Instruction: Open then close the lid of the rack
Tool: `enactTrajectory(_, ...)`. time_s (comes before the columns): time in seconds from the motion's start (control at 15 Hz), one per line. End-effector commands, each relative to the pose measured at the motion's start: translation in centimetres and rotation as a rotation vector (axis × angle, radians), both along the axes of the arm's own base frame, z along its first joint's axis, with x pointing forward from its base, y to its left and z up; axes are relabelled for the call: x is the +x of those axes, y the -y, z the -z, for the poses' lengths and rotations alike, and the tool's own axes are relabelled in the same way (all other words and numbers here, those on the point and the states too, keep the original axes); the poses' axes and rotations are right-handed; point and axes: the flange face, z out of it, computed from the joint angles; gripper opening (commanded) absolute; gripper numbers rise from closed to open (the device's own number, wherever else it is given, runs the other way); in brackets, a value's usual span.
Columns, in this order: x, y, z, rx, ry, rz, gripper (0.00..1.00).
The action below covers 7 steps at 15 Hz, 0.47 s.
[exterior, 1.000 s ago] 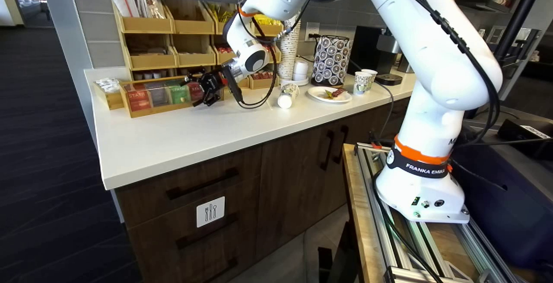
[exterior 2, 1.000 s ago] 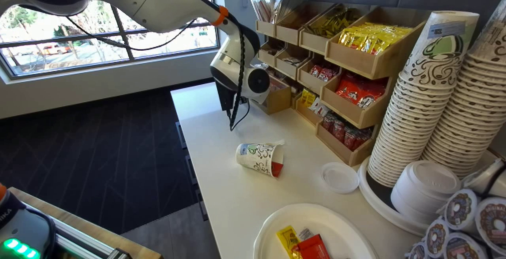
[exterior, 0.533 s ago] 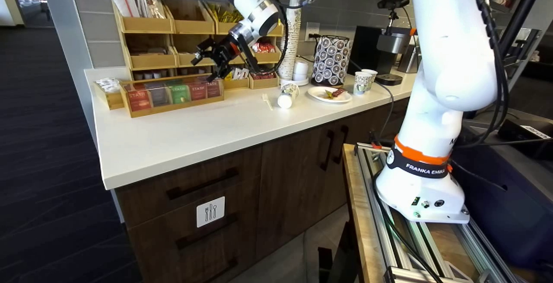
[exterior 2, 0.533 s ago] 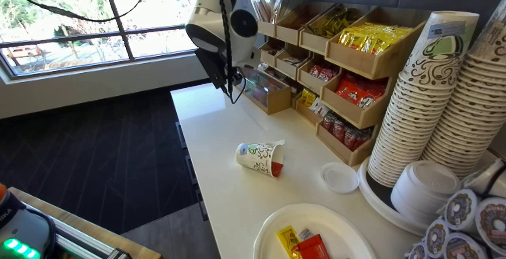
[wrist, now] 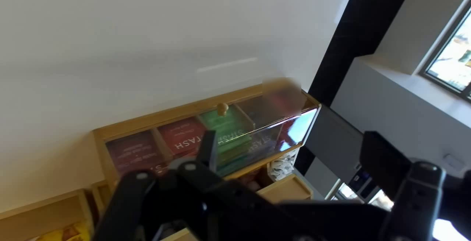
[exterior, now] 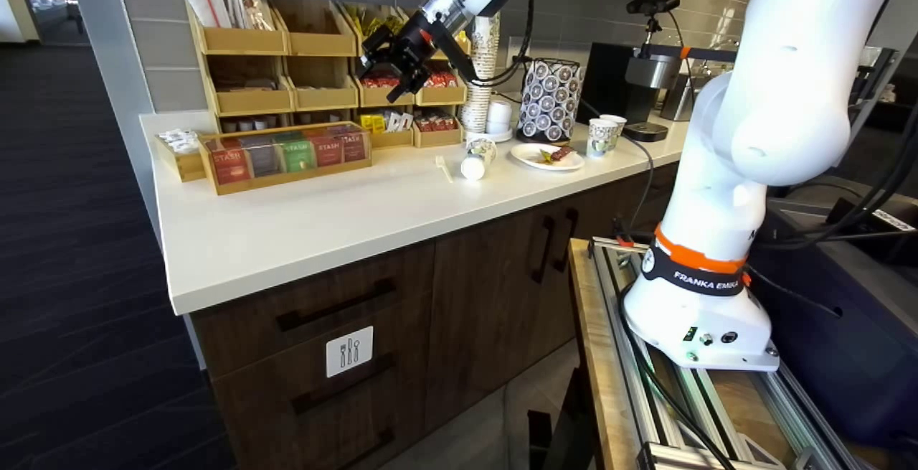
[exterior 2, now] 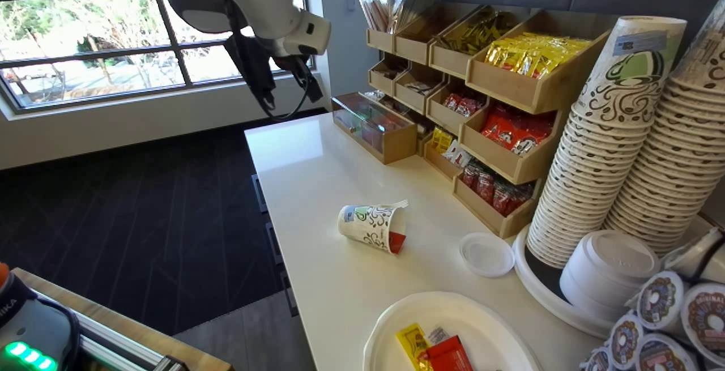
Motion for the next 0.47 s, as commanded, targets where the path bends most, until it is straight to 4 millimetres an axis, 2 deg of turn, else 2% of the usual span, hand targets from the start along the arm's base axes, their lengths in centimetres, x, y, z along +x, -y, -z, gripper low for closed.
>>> enactTrajectory(0.0,-5.2,-2.9,-1.0,-0.031,-0.063,0.069,1.00)
enactTrajectory(0.07,-2.3,-1.4,-0.7,-0.022,-0.028,0.036,1.00)
enactTrajectory(0.2,-3.9,-2.5,-1.1,-0.023,-0.049,0.051,1.00)
enactTrajectory(0.4,-4.7,-2.7,-1.2,-0.019,-0.049,0.054,1.00)
